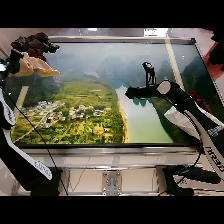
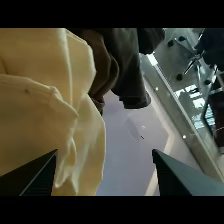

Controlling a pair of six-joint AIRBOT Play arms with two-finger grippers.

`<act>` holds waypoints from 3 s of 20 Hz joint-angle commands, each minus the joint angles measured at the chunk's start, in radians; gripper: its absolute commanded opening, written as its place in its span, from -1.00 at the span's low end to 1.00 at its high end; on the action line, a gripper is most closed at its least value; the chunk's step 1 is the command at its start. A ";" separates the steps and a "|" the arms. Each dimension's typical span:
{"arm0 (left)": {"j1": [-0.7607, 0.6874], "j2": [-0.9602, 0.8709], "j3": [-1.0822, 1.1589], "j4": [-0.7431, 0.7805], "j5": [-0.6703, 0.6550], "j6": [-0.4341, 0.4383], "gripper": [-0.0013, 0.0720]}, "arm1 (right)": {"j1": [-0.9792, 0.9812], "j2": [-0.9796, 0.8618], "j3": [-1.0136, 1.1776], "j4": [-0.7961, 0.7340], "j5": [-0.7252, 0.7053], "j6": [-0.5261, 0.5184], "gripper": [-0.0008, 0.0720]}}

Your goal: Fold the shirts.

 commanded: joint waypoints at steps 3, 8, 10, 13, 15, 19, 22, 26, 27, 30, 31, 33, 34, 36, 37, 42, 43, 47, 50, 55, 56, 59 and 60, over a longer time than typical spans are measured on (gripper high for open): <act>0.040 -0.218 0.064 -0.732 0.097 0.452 0.94 | 0.001 -0.001 0.000 0.007 -0.008 0.155 0.35; 0.039 -0.289 0.064 -1.237 0.160 0.821 -0.17 | 0.002 -0.001 0.000 0.085 -0.007 0.161 0.35; 0.039 -0.290 0.064 -1.412 0.110 1.018 -0.94 | 0.008 -0.001 0.000 0.084 -0.011 0.161 0.35; 0.042 -0.289 0.064 -1.574 -0.085 1.054 -0.94 | 0.008 -0.001 0.000 0.086 -0.019 0.160 0.34; 0.040 -0.283 0.064 -1.604 -0.313 1.044 -0.94 | 0.008 -0.001 0.000 0.084 -0.039 0.159 0.34; -0.005 -0.249 0.064 -1.540 -0.721 0.919 -0.94 | 0.005 0.000 0.000 0.029 -0.085 0.158 0.34; -0.103 -0.179 0.063 -1.232 -0.869 0.750 -0.94 | 0.005 0.000 0.000 -0.042 -0.133 0.158 0.34; -0.322 -0.071 0.063 -0.771 -1.020 0.568 -0.94 | 0.002 0.026 0.005 -0.171 -0.201 0.150 0.34; -0.377 -0.050 0.063 -0.693 -1.036 0.538 -0.94 | -0.008 0.041 0.019 -0.202 -0.197 0.151 0.34; -0.536 0.002 0.063 -0.475 -1.065 0.462 -0.94 | -0.068 0.106 0.090 -0.241 -0.150 0.150 0.34; -0.591 0.018 0.063 -0.368 -1.064 0.441 -0.95 | -0.093 0.136 0.115 -0.254 -0.144 0.148 0.34; -0.697 0.046 0.063 -0.086 -1.059 0.389 -0.95 | -0.138 0.197 0.157 -0.281 -0.144 0.147 0.34; -0.751 0.060 0.063 0.094 -1.059 0.359 -0.95 | -0.158 0.225 0.171 -0.297 -0.143 0.147 0.34; -0.853 0.085 0.063 0.430 -1.056 0.274 -0.95 | -0.192 0.276 0.182 -0.316 -0.130 0.146 0.34; -0.897 0.098 0.061 0.536 -1.057 0.243 -0.95 | -0.204 0.294 0.182 -0.317 -0.105 0.140 0.34; -1.084 0.135 0.061 0.639 -1.062 0.184 -0.94 | -0.211 0.296 0.111 -0.321 0.126 0.040 0.34; -1.116 0.135 0.061 0.637 -1.062 0.178 -0.94 | -0.211 0.296 0.075 -0.325 0.134 0.037 0.34; -1.239 0.134 0.061 0.641 -0.998 0.178 -0.94 | -0.211 0.296 -0.039 -0.372 0.112 0.038 0.34; -1.289 0.134 0.061 0.640 -0.815 0.167 -0.94 | -0.212 0.297 -0.051 -0.446 0.103 0.045 0.34; -1.292 0.150 0.062 0.735 -0.649 0.143 -0.28 | -0.212 0.298 -0.051 -0.510 0.072 0.080 0.34; -1.292 0.166 0.062 0.833 -0.632 0.143 0.92 | -0.212 0.298 -0.051 -0.490 0.069 0.080 0.34; -1.283 0.250 0.062 1.358 -0.651 0.106 0.97 | -0.209 0.294 -0.058 -0.257 0.058 0.073 0.35; -1.265 0.281 0.062 1.520 -0.673 0.064 0.96 | -0.199 0.291 -0.082 -0.085 0.021 0.037 0.35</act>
